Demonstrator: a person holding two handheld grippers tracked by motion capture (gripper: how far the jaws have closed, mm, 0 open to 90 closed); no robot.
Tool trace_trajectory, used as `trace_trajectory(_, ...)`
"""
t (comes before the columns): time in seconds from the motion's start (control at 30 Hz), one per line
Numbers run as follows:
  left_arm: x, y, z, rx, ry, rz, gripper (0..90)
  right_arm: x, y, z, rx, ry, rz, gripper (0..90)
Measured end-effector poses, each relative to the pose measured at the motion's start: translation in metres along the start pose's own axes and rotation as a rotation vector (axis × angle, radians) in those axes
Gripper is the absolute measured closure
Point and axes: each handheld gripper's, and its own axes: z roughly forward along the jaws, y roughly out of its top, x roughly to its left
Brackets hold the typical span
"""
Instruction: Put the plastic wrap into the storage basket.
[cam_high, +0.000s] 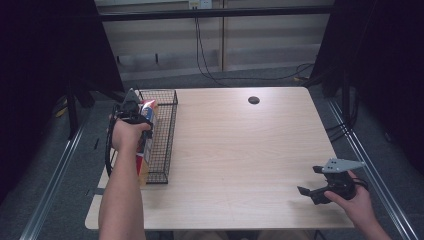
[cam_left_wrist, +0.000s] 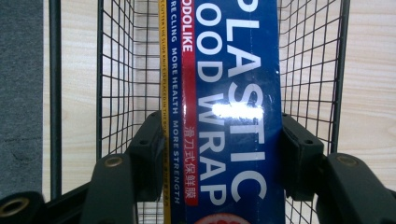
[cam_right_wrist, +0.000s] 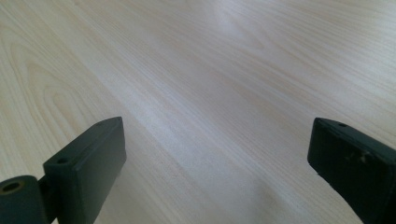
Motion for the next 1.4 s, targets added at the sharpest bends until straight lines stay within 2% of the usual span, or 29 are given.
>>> trace_trajectory(0.33, -0.001, 0.003, 0.006, 0.013, 0.01, 0.014, 43.5, 0.0, 0.0, 0.0, 0.001, 0.007, 0.002, 4.5)
trace_trajectory(0.9, -0.003, 0.005, 0.016, 0.016, 0.012, 0.006, 42.9, 0.001, 0.0, 0.0, 0.002, 0.004, -0.007, 4.5)
trace_trajectory(1.07, -0.003, 0.005, 0.02, 0.033, 0.011, 0.005, 42.7, 0.001, 0.0, 0.001, 0.005, 0.004, -0.007, 4.5)
trace_trajectory(1.4, -0.002, 0.004, 0.022, 0.009, 0.009, 0.001, 42.0, 0.001, 0.0, 0.001, 0.005, 0.007, -0.007, 4.5)
